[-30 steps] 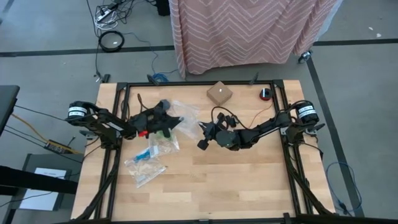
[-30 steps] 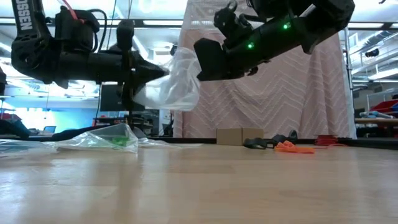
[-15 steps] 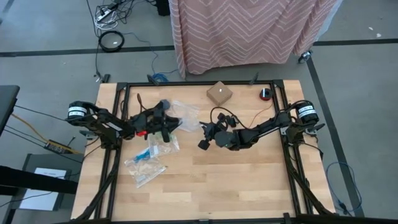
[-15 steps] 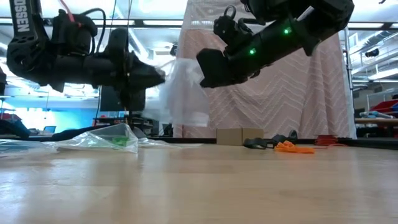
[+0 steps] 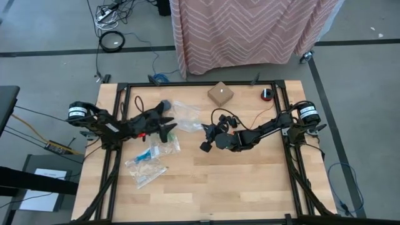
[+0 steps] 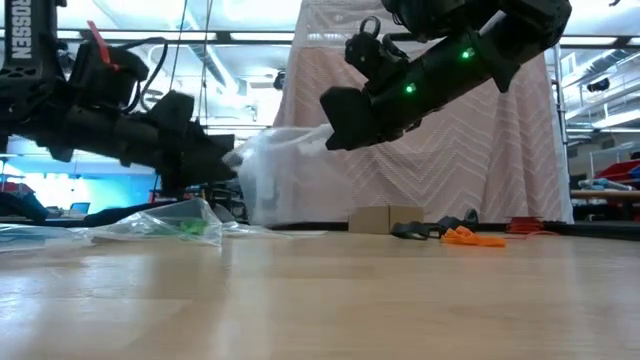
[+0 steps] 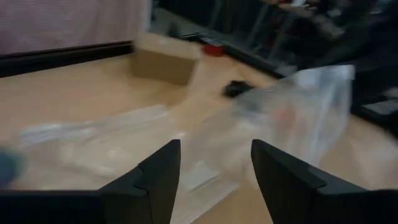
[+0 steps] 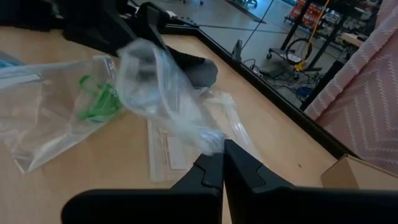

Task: Sort rubber bands
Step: Open the transparent zip bag

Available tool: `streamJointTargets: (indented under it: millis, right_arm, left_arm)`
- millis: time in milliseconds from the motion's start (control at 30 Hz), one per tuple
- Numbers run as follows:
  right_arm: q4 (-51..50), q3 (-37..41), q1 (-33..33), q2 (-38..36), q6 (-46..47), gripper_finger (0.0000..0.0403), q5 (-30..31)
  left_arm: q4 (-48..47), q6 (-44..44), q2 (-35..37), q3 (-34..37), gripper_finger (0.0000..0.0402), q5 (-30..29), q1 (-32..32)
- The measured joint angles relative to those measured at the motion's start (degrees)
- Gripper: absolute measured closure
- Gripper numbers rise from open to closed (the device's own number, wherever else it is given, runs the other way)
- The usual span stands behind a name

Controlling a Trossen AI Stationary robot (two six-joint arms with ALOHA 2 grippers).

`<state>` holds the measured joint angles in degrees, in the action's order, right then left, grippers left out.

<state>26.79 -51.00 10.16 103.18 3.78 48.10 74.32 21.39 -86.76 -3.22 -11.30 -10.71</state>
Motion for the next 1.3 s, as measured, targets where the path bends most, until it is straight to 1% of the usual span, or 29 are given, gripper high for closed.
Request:
streamJointTargets:
  millis: [100,267,400,500,567,633,733,833,900,1000,1067,1100,1200,1300]
  right_arm:
    - [0.0,0.0,0.0,0.0,1.1,0.0403,-1.5]
    - [0.0,0.0,-0.1,0.0,1.6,0.0403,-2.9]
    - [0.0,0.0,-0.1,0.0,1.6,0.0403,-3.4]
    - [0.6,0.0,-0.2,0.0,4.5,0.0403,-4.0]
    - [2.7,0.0,-0.9,0.0,7.7,0.0403,-7.2]
    - [5.5,0.0,-1.8,0.0,11.1,0.0403,-11.3]
    - [8.7,0.0,-2.7,0.0,16.7,0.0403,-14.2]
    - [8.3,0.0,-2.9,-0.1,23.4,0.0403,-14.6]
    - [6.3,0.0,-3.0,-0.1,27.9,0.0403,-14.3]
    - [1.1,0.0,-3.1,-0.1,33.1,0.0403,-11.4]
    - [0.6,0.0,-3.1,-0.1,34.1,0.0403,-10.2]
    - [0.6,0.0,-3.1,-0.1,34.1,0.0403,-10.0]
    - [1.0,0.0,-3.1,-0.1,34.2,0.0403,-8.9]
    - [1.1,0.0,-3.2,-0.1,34.2,0.0403,-8.8]
  left_arm:
    - [-0.1,0.1,0.0,1.3,0.0194,-2.0,-0.4]
    - [0.2,-0.1,0.0,1.3,0.0192,0.1,-0.5]
    - [0.5,0.0,0.0,1.3,0.0192,0.3,-0.5]
    - [0.9,4.4,0.0,1.3,0.0192,1.3,-0.5]
    - [0.6,5.2,0.0,1.7,0.0194,3.7,-0.5]
    - [1.6,4.5,0.0,2.7,0.0196,4.1,-0.5]
    - [2.9,1.6,0.8,2.8,0.0199,2.0,-1.4]
    - [3.7,-1.6,1.8,2.8,0.0199,1.7,-2.5]
    - [3.5,-4.4,2.1,2.8,0.0199,1.0,-3.0]
    - [3.2,-13.7,2.1,2.9,0.0199,-4.1,-4.0]
    - [3.1,-19.5,2.1,2.9,0.0199,-7.4,-4.8]
    - [3.1,-20.6,2.2,2.9,0.0199,-7.8,-5.2]
    - [0.4,-19.9,2.2,2.9,0.0199,-6.2,-6.4]
    - [-6.8,-21.1,2.2,2.9,0.0199,-4.9,-7.5]
